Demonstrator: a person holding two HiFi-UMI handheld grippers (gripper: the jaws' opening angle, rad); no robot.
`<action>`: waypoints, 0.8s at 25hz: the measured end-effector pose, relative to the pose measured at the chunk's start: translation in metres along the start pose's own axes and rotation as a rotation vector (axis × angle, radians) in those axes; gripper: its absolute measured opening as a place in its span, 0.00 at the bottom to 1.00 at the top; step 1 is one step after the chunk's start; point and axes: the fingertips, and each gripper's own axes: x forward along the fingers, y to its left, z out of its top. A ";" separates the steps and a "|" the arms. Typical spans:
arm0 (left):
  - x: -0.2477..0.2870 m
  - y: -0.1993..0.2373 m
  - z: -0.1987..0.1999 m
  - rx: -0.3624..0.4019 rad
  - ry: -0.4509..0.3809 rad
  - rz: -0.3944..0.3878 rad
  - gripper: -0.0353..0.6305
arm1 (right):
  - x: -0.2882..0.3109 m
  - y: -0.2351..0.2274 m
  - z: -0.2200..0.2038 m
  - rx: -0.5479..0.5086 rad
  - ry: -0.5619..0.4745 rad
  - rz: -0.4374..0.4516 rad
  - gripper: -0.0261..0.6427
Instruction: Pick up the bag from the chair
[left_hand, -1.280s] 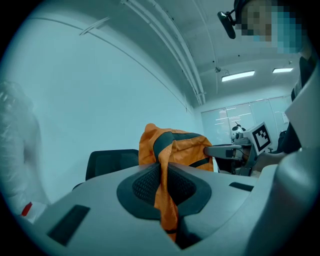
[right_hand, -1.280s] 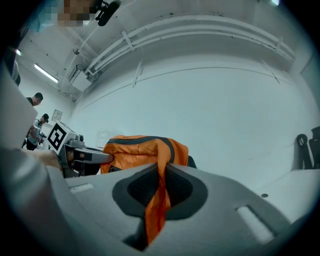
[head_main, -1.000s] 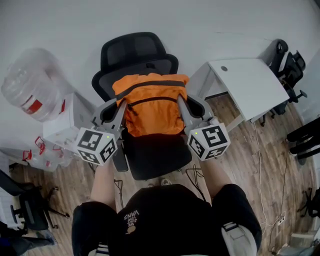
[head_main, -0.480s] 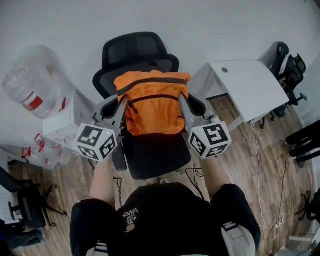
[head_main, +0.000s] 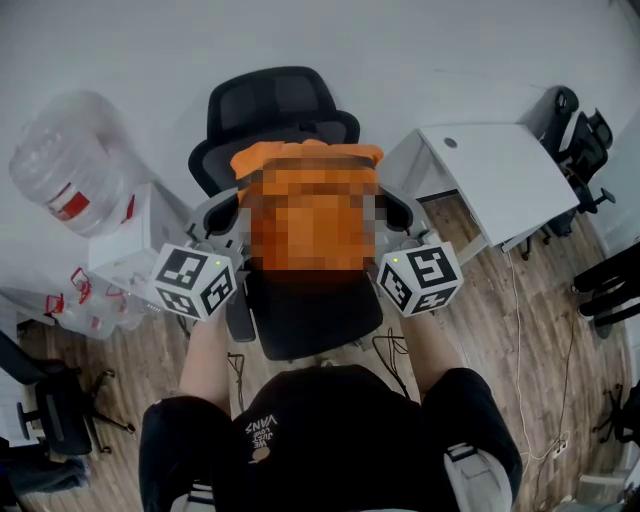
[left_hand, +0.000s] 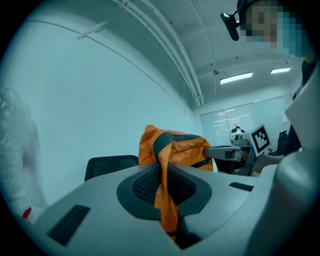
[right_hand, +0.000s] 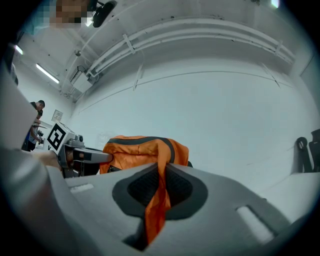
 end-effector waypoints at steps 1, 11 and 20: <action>0.000 0.000 0.000 0.001 0.001 -0.001 0.09 | 0.000 0.000 0.000 0.000 0.002 -0.001 0.07; 0.000 -0.005 -0.006 -0.003 0.015 -0.007 0.09 | -0.005 0.000 -0.006 0.000 0.017 -0.007 0.07; 0.000 -0.008 -0.006 -0.007 0.011 -0.004 0.09 | -0.009 -0.001 -0.006 0.000 0.018 -0.007 0.07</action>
